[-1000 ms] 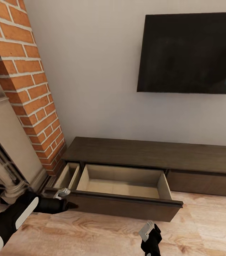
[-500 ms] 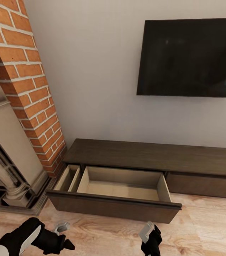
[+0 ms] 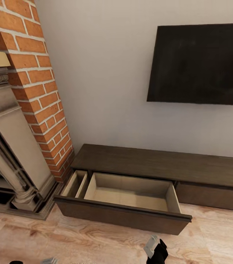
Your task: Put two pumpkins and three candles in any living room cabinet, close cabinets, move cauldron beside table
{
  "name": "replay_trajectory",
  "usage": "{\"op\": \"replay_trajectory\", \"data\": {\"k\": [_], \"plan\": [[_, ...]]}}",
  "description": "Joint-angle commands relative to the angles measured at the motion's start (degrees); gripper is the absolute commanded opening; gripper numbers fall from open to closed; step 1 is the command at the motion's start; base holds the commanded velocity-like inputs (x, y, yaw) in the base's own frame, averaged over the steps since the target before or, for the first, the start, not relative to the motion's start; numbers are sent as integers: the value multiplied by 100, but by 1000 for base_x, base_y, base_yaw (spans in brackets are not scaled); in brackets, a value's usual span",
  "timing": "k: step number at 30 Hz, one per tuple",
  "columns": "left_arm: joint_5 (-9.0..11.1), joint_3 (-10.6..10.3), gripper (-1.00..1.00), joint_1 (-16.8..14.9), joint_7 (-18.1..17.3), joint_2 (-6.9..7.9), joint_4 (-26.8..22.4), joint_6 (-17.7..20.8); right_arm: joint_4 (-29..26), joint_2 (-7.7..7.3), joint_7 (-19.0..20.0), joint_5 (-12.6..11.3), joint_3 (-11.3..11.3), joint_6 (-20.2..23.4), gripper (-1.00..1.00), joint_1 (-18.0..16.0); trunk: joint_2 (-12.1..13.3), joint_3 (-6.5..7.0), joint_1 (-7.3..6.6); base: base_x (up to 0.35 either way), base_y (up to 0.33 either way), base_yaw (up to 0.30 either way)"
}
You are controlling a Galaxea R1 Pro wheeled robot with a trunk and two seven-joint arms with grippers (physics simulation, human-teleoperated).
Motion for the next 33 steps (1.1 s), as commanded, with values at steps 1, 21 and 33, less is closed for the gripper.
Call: {"op": "replay_trajectory", "data": {"k": [1,21,33], "plan": [[7,7,100,21,74,13,93,-224,25,23,1,0,1,-1,100,2,42,19,-23,0,0,276],[986,62,100,397,3673,-124,239,-1220,160,170,2,-18,-12,-144,100,101,844,378,-462,0,0,287],[991,62,100,457,3661,-142,239,-1356,156,179,2,-18,-14,-179,100,132,1325,593,-725,0,0,288]]}}
